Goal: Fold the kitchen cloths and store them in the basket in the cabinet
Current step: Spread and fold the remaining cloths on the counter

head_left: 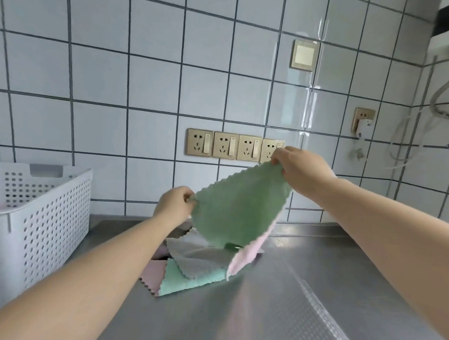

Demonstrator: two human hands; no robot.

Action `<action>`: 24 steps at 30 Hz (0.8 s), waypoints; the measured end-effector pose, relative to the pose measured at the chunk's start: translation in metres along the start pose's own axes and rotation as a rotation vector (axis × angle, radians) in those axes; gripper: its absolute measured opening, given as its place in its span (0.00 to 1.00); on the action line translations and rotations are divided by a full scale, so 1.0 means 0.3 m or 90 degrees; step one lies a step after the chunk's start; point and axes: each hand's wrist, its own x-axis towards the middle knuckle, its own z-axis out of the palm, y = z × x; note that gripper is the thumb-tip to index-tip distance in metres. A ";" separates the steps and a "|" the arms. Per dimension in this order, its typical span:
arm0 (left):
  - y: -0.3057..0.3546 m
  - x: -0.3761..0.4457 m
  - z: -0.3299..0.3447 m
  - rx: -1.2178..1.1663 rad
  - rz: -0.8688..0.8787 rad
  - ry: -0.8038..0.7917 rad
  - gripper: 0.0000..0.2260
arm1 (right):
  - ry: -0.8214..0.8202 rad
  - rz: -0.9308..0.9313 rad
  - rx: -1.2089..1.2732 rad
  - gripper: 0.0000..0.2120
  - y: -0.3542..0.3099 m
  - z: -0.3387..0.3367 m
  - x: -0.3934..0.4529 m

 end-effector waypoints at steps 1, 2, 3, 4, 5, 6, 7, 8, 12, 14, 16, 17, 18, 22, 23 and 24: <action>0.001 0.009 -0.030 -0.011 0.009 0.033 0.04 | 0.005 0.016 0.000 0.15 0.006 0.004 -0.005; 0.003 0.013 -0.068 -0.016 0.014 0.058 0.05 | 0.010 0.031 0.004 0.16 0.010 0.004 -0.010; 0.006 0.015 -0.110 -0.014 0.026 0.084 0.06 | 0.015 0.044 0.013 0.17 0.008 0.002 -0.017; 0.013 0.015 -0.150 -0.013 0.036 0.111 0.06 | 0.018 0.053 0.027 0.18 0.005 -0.001 -0.022; 0.022 0.011 -0.194 -0.008 0.047 0.134 0.07 | 0.021 0.058 0.045 0.18 -0.004 -0.010 -0.031; 0.031 0.002 -0.233 -0.004 0.058 0.151 0.07 | 0.021 0.059 0.058 0.17 -0.014 -0.019 -0.041; 0.039 -0.012 -0.271 0.001 0.076 0.163 0.07 | 0.021 0.056 0.067 0.15 -0.027 -0.028 -0.057; 0.049 -0.030 -0.306 0.007 0.098 0.170 0.06 | 0.021 0.052 0.078 0.13 -0.037 -0.034 -0.075; 0.049 -0.207 -0.432 0.045 0.171 0.140 0.05 | 0.034 0.054 0.201 0.09 -0.099 -0.035 -0.234; 0.015 -0.343 -0.470 0.068 0.183 0.073 0.05 | 0.015 0.055 0.265 0.08 -0.139 -0.010 -0.358; -0.033 -0.507 -0.494 0.117 0.162 0.000 0.04 | -0.036 0.075 0.332 0.08 -0.183 0.023 -0.509; -0.058 -0.581 -0.500 0.130 0.153 -0.032 0.04 | -0.067 0.079 0.364 0.08 -0.199 0.039 -0.581; -0.077 -0.652 -0.502 0.132 0.147 -0.062 0.06 | -0.101 0.076 0.393 0.08 -0.213 0.051 -0.649; -0.158 -0.924 -0.471 0.097 0.115 -0.142 0.13 | -0.219 0.042 0.461 0.08 -0.270 0.090 -0.918; -0.178 -0.977 -0.455 0.090 0.106 -0.156 0.13 | -0.239 0.037 0.469 0.10 -0.278 0.099 -0.971; -0.194 -1.021 -0.440 0.080 0.096 -0.169 0.12 | -0.256 0.033 0.474 0.11 -0.285 0.108 -1.018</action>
